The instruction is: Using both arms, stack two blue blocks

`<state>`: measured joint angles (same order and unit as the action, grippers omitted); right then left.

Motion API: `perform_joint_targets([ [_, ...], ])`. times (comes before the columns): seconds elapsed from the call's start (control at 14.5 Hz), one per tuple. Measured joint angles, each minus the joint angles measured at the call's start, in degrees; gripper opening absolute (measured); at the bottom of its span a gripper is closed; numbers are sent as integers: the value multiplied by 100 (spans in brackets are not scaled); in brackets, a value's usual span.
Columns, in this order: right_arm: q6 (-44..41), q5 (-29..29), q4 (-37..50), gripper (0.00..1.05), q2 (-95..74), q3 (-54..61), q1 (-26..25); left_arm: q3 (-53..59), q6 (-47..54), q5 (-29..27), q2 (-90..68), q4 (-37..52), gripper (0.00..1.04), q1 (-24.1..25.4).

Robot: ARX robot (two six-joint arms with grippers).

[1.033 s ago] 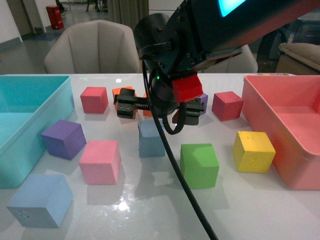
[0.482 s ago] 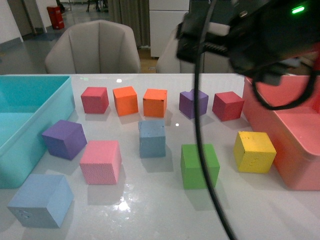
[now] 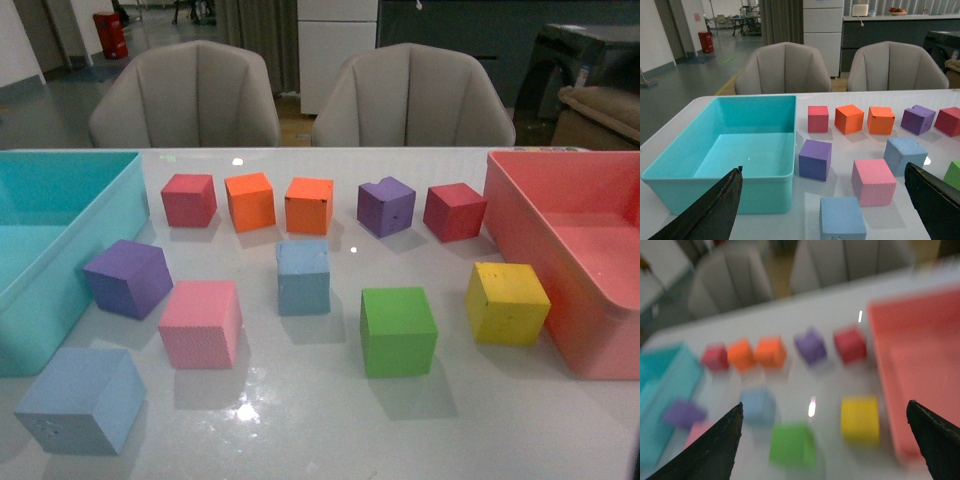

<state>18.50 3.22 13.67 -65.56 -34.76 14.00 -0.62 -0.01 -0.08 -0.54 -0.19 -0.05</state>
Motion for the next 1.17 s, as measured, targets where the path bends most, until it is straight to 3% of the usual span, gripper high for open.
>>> perform_joint_targets([
  [0.07,-459,745,1397,88,-125,98,179,0,2,9,0,0,98,0],
  [0.14,-1047,1237,2122,75,-20,455,348,0,2,22,0,15,98,-11],
  [0.21,-1386,1534,1939,64,413,1075,568,0,0,-2,0,-13,98,-7],
  [0.28,-1572,1443,1733,54,981,1576,531,0,0,-11,0,-9,98,4],
  [0.34,-1687,1172,1609,42,1665,1864,155,0,0,-9,0,-4,98,4],
  [0.48,-1759,686,1554,9,2594,2380,-424,0,2,7,0,-2,98,4],
  [0.55,-1805,525,1462,2,2715,2573,-511,0,0,4,0,-4,98,4],
  [0.76,-1814,264,1250,2,3383,2879,-844,0,2,4,0,-2,98,4],
  [0.83,-1816,-262,1051,2,3646,3008,-1370,0,0,4,0,-2,98,4],
  [1.17,-1816,-319,688,2,4498,3357,-1401,0,2,4,0,-4,98,4],
])
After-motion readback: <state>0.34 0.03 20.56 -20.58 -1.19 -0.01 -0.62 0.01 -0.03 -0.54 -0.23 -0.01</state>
